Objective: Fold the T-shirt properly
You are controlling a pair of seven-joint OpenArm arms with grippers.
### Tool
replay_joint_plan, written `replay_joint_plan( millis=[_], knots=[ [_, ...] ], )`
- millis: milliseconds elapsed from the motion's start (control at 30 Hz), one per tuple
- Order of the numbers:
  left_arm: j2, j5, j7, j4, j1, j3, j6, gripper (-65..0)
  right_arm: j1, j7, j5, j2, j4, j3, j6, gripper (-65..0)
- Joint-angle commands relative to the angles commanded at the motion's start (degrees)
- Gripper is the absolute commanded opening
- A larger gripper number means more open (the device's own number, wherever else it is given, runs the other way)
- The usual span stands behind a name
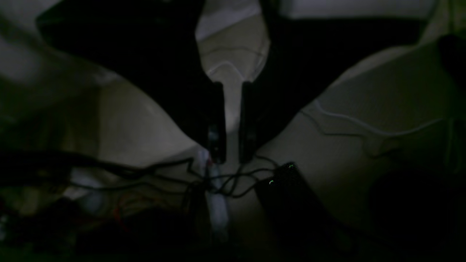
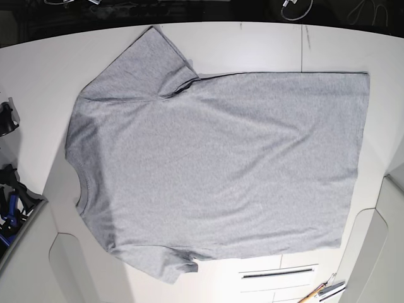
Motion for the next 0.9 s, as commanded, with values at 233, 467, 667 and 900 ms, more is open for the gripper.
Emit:
replay_joint_plan(
  millis=[233,467,667,900],
  knots=[
    [0.0,-1.7,0.4,16.0,7.0,-10.8,-8.3,-54.6,-2.5,-9.7,14.3,0.7,14.2,12.2,0.35,-54.4],
    [-2.0,-10.4,5.7,25.0,7.2,-24.3,-10.7,-37.4,-0.8,-11.2,27.3,-3.1,19.2,23.5,-0.02,-50.6],
    [-4.6,-15.7,5.7,25.1,6.1,-30.2,-6.6,-23.9,5.3,-16.7,33.2,-8.6,18.1,28.2,-8.9,-30.6],
    [-7.3,-15.9,6.5,24.3,-0.4,-30.7,-3.5,-23.9,9.2,-19.7,34.2,-12.6,10.7,28.2,-11.28,-30.7]
  ],
)
